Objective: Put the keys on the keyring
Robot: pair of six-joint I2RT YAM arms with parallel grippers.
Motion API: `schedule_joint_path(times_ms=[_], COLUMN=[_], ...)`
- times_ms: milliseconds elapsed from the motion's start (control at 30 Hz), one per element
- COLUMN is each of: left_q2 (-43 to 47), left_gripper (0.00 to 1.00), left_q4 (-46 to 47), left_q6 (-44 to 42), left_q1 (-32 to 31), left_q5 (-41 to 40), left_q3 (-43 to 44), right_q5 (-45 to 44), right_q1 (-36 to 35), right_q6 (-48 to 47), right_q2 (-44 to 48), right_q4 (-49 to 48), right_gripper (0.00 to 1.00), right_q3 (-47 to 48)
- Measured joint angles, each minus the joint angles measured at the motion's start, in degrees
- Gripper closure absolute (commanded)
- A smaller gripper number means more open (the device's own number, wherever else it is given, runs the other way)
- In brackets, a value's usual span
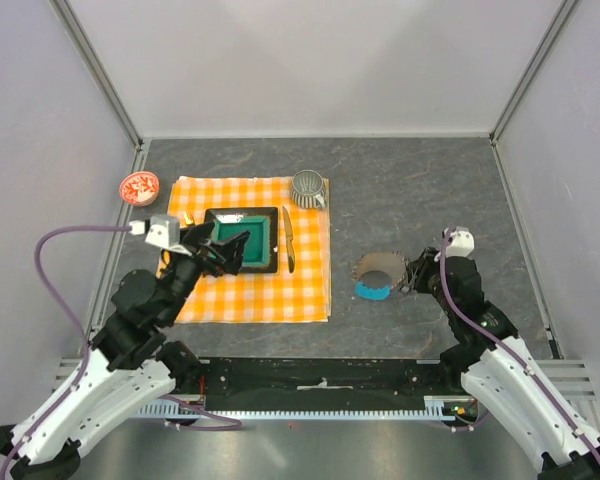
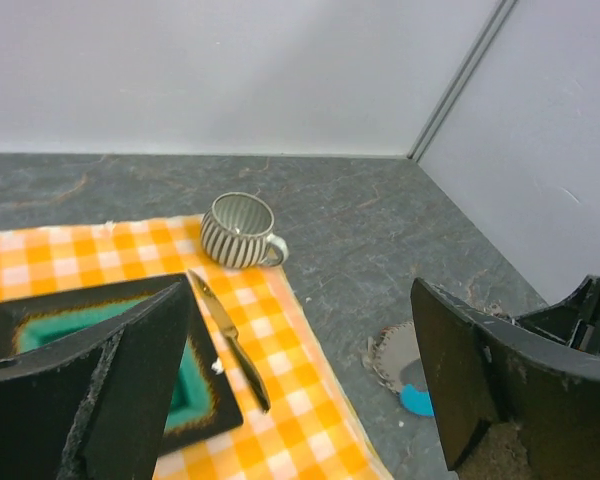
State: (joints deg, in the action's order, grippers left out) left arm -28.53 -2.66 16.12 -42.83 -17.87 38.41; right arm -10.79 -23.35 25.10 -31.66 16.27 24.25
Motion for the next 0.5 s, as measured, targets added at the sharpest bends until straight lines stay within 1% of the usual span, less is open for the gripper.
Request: schedule_joint_path(times_ms=[33, 100, 133, 233, 300, 367, 400, 433, 500], left_q2=[2.69, 6.69, 8.57, 13.20, 14.67, 14.78, 14.56, 14.14, 12.70], left_gripper=[0.04, 0.04, 0.04, 0.01, 0.00, 0.01, 0.01, 0.01, 0.01], left_q4=[-2.56, -6.12, -7.82, -12.61, -14.60, -15.82, -16.63, -17.51, -18.84], left_q6=[0.46, 1.03, 1.25, 2.32, 2.51, 2.51, 2.51, 2.49, 2.47], left_q1=[0.00, 0.00, 0.00, 0.00, 0.00, 0.00, 0.00, 0.00, 0.00], left_q5=[-0.44, -1.44, -1.88, -3.56, -4.50, -4.59, -4.57, -4.55, -4.50], left_q3=[-0.15, -0.31, -0.52, -0.96, -0.98, -0.96, -0.94, -0.85, -0.37], right_q5=[-0.33, -1.14, -1.64, -3.72, -5.38, -7.43, -8.37, -9.11, -11.34], right_q1=[-0.02, -0.02, -0.02, -0.02, -0.02, -0.02, -0.02, -0.02, -0.02], right_q6=[1.49, 4.13, 5.16, 7.89, 8.79, 9.05, 9.03, 8.87, 8.00], right_q2=[1.05, 3.13, 4.33, 7.39, 8.44, 8.79, 9.01, 9.16, 10.19], right_q4=[1.46, 4.37, 5.31, 7.43, 7.87, 8.74, 9.31, 9.86, 10.97], right_gripper=[0.57, 0.53, 0.50, 0.45, 0.41, 0.36, 0.34, 0.30, 0.26], right_q3=[-1.01, -2.64, -3.30, -3.89, -3.78, -3.32, -2.82, -2.19, 0.37])
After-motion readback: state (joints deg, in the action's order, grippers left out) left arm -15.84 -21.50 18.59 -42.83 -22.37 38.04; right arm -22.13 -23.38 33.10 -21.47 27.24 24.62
